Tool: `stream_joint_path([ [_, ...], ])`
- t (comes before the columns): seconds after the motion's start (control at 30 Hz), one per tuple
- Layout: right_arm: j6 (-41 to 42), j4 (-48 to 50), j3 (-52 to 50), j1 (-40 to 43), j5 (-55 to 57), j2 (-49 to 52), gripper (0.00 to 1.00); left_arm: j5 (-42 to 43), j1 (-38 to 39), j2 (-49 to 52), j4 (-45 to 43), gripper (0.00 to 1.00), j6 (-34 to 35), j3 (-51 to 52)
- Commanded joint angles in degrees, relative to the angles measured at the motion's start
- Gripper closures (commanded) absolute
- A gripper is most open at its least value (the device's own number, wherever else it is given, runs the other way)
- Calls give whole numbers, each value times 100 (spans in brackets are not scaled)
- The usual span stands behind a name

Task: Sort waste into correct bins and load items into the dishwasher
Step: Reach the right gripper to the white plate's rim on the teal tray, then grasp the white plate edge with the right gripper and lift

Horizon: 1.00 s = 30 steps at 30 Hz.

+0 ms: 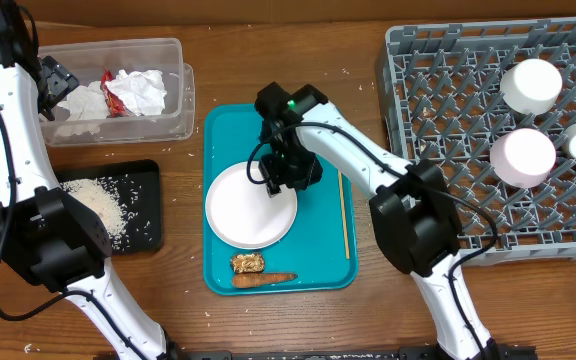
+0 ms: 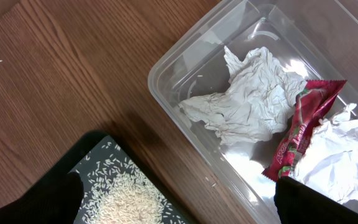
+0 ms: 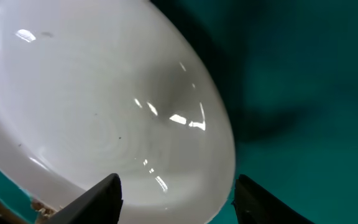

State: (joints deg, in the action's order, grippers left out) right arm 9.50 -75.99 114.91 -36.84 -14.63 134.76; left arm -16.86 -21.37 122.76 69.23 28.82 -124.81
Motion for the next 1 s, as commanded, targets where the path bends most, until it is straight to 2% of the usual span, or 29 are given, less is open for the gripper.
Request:
stream_joint_path([
  [0.0,103,79,57,7,221,181,39,-2,39,-214,-4,0,98,-22],
  [0.17,105,111,52,4,221,199,42,-2,39,-214,-4,0,98,-22],
  [0.27,107,118,50,4,221,199,60,-2,39,-214,-4,0,98,-22],
  [0.33,179,118,50,4,221,199,67,-2,39,-214,-4,0,98,-22],
  [0.4,275,116,50,4,219,199,78,-2,39,-214,-4,0,98,-22],
  [0.57,282,74,50,13,221,199,90,-2,39,-214,-4,0,98,-22],
  [0.7,304,26,66,87,221,199,96,-2,39,-214,-4,0,98,-22],
  [0.97,321,-719,758,564,221,186,96,-2,39,-214,-4,0,98,-22],
])
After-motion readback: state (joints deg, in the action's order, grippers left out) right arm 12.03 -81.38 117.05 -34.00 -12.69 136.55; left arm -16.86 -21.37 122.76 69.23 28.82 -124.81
